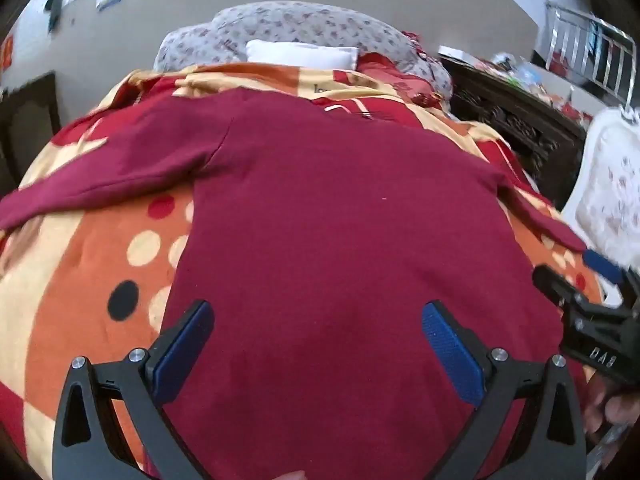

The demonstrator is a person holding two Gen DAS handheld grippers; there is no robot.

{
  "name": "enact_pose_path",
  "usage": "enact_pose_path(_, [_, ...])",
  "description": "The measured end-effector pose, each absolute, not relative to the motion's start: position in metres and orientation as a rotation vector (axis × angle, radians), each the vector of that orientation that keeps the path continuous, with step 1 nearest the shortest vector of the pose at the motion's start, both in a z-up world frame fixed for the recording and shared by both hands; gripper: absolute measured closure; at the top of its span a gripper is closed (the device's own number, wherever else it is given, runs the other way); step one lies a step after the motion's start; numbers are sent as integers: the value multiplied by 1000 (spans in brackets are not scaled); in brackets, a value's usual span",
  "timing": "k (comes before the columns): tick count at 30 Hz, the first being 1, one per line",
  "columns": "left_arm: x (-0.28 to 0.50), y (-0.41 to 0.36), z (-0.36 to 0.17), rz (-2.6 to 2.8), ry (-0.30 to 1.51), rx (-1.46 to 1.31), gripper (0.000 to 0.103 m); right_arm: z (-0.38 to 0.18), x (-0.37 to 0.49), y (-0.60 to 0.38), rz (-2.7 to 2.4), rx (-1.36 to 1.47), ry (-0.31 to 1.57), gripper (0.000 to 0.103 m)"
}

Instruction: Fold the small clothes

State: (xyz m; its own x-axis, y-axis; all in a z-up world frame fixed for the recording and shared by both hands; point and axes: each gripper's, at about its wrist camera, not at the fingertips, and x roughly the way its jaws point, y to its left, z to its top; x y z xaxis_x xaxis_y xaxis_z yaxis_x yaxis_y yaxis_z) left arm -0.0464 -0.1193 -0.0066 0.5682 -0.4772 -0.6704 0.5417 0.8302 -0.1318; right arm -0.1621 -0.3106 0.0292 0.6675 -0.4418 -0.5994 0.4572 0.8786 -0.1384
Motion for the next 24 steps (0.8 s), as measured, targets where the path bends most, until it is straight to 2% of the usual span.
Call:
enact_pose_path(7, [-67, -123, -5, -474, 678, 192, 0, 29, -159, -311, -502, 57, 653, 0])
enact_pose_path(17, [-64, -113, -11, -465, 739, 176, 0, 32, -168, -310, -494, 70, 627, 0])
enact_pose_path(24, [-60, -105, -6, -464, 741, 132, 0, 45, -193, -306, -450, 146, 468, 0])
